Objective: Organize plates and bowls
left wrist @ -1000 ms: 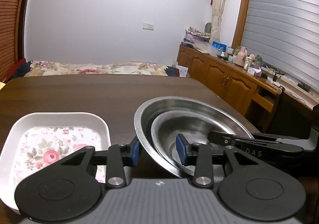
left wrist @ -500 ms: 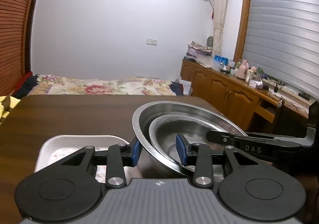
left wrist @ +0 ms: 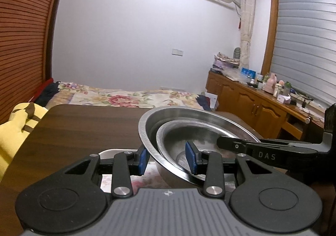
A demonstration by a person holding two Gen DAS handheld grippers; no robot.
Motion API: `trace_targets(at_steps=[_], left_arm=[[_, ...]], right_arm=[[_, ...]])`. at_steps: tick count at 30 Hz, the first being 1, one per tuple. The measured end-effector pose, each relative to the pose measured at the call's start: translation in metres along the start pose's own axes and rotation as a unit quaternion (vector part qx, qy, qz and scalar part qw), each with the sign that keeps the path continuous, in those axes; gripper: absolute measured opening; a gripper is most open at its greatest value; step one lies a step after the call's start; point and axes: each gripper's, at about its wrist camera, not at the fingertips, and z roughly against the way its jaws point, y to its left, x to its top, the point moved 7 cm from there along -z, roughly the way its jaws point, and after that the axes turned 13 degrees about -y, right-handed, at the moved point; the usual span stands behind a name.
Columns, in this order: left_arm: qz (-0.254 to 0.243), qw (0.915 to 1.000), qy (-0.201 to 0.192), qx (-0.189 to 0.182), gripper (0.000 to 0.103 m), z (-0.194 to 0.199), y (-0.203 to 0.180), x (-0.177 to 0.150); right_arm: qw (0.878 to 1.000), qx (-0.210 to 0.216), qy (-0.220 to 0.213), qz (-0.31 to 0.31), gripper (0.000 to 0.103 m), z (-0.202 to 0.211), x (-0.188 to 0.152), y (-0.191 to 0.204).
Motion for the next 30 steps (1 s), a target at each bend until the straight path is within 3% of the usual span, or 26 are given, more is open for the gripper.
trace_targets(at_steps=[16,30], left_arm=[[0.020,0.9992,0.007,0.035,0.039,0.019,0.045,-0.008],[0.031,0.9982,0.025,0.045,0.039,0.017,0.058,-0.024]], right_arm=[[0.999,0.032,0.026,0.028,0.026,-0.018,-0.010,0.044],[0.997,0.033,0.052,0.045,0.026,-0.023,-0.027,0.056]])
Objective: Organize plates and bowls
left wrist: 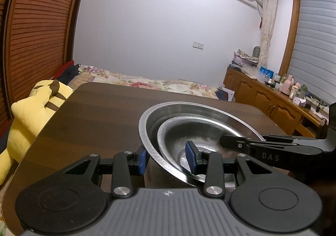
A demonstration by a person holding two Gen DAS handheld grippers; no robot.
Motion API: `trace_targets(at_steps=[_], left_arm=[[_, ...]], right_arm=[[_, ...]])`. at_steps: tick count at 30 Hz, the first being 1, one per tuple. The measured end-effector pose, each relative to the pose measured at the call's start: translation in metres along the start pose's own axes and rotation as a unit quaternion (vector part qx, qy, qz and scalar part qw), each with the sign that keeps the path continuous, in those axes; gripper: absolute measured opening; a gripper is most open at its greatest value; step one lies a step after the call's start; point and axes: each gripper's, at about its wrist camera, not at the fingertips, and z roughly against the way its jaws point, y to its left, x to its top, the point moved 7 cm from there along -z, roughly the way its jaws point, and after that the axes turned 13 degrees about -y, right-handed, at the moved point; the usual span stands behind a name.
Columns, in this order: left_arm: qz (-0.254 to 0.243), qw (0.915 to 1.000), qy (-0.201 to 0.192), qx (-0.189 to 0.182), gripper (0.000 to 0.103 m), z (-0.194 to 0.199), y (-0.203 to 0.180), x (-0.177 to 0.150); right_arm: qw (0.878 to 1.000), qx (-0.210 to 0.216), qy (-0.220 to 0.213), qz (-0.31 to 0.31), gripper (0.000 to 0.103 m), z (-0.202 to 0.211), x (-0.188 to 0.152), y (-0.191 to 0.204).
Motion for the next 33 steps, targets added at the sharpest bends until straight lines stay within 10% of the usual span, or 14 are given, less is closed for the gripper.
trace_targets(at_steps=[25,33], left_arm=[[-0.009,0.9995,0.012,0.027,0.045,-0.0058,0.0066,-0.0069],[-0.020,0.9994,0.005,0.029,0.051,-0.0045,0.0049,-0.0005]], right_arm=[[1.000,0.006,0.010,0.014,0.029,-0.0074,-0.0066,0.0041],[1.000,0.012,0.023,0.010,0.054,-0.0102,-0.0058,0.0073]])
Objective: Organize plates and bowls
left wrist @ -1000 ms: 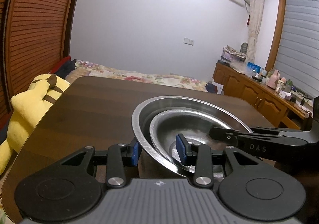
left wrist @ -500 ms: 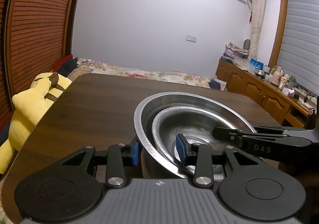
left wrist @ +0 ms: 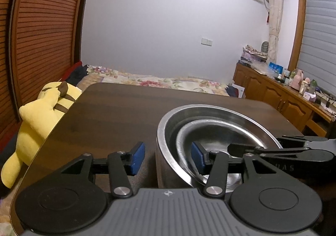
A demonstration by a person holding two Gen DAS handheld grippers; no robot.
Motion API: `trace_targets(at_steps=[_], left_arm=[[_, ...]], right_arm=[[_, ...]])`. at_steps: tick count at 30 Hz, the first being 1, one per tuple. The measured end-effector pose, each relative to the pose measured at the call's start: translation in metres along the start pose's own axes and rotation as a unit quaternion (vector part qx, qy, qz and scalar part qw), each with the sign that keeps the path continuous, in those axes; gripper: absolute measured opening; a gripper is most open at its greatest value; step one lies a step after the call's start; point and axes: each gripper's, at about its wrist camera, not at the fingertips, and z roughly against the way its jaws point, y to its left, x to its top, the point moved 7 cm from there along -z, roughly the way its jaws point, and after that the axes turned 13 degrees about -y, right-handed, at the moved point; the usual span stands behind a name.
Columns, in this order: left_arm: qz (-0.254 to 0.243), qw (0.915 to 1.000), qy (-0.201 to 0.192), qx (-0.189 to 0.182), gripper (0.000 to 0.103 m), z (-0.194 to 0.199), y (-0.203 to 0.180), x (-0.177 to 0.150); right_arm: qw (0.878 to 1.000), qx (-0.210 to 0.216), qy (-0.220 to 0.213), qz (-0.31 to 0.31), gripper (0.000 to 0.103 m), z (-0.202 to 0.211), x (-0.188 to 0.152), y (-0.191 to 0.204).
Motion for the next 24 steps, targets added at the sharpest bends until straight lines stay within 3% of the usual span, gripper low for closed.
trace_targets(at_steps=[3,12,19,21,22,24], left_arm=[[-0.002,1.0000,0.001,0.000,0.051,-0.002,0.000,-0.001],[-0.007,1.0000,-0.002,0.003,0.055,-0.001,-0.001,0.006],[-0.024,0.9995,-0.020,0.000,0.090,0.006,-0.010,0.025],[-0.030,0.9992,-0.025,-0.005,0.097,0.008,-0.016,0.029],[-0.033,0.9990,-0.028,-0.006,0.101,0.009,-0.019,0.030],[-0.039,0.9988,-0.028,-0.005,0.103,0.009,-0.024,0.032]], right_arm=[[1.000,-0.012,0.000,0.018,0.064,-0.002,0.002,0.002],[0.999,-0.034,-0.025,0.032,0.077,0.006,0.016,-0.003],[0.997,-0.053,-0.056,0.016,0.083,0.036,0.033,-0.012],[0.996,-0.063,-0.067,0.015,0.095,0.046,0.037,-0.016],[0.995,-0.067,-0.074,0.014,0.096,0.051,0.039,-0.018],[0.993,-0.080,-0.083,0.011,0.103,0.060,0.041,-0.023]])
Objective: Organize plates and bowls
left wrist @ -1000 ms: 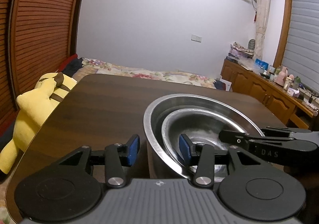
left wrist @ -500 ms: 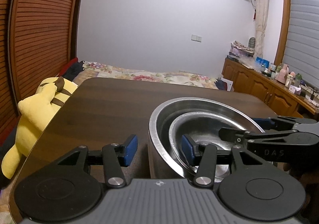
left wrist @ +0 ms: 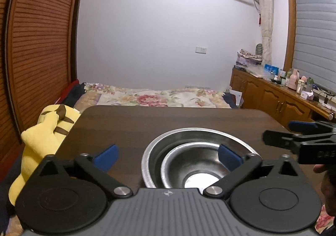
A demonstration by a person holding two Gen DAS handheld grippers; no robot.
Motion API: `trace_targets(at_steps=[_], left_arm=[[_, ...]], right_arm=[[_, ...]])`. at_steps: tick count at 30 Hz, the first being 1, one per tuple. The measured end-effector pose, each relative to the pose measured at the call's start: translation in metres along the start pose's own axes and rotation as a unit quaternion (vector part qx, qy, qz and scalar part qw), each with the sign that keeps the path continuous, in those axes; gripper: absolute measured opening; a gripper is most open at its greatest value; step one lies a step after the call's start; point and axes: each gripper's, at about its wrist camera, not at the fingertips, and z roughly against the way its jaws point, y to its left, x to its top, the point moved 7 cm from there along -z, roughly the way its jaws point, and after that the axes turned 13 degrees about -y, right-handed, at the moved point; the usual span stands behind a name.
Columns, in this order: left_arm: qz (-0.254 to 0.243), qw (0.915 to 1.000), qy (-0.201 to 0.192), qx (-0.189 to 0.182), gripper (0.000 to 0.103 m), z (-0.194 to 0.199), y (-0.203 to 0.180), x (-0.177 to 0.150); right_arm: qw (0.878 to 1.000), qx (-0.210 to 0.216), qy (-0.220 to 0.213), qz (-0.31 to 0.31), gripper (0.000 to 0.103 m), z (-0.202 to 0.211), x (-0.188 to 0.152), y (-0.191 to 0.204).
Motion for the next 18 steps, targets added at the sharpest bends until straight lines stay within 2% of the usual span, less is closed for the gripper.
trace_targets(at_steps=[9,18], left_arm=[[-0.016,0.9997,0.014,0.013,0.103,-0.002,-0.015,0.002],[-0.032,0.9993,-0.004,0.018,0.103,0.014,-0.029,0.011]], right_arm=[[0.998,-0.063,-0.017,0.000,0.103,0.015,0.005,-0.015],[0.995,-0.095,-0.029,-0.002,0.103,0.032,0.005,-0.015]])
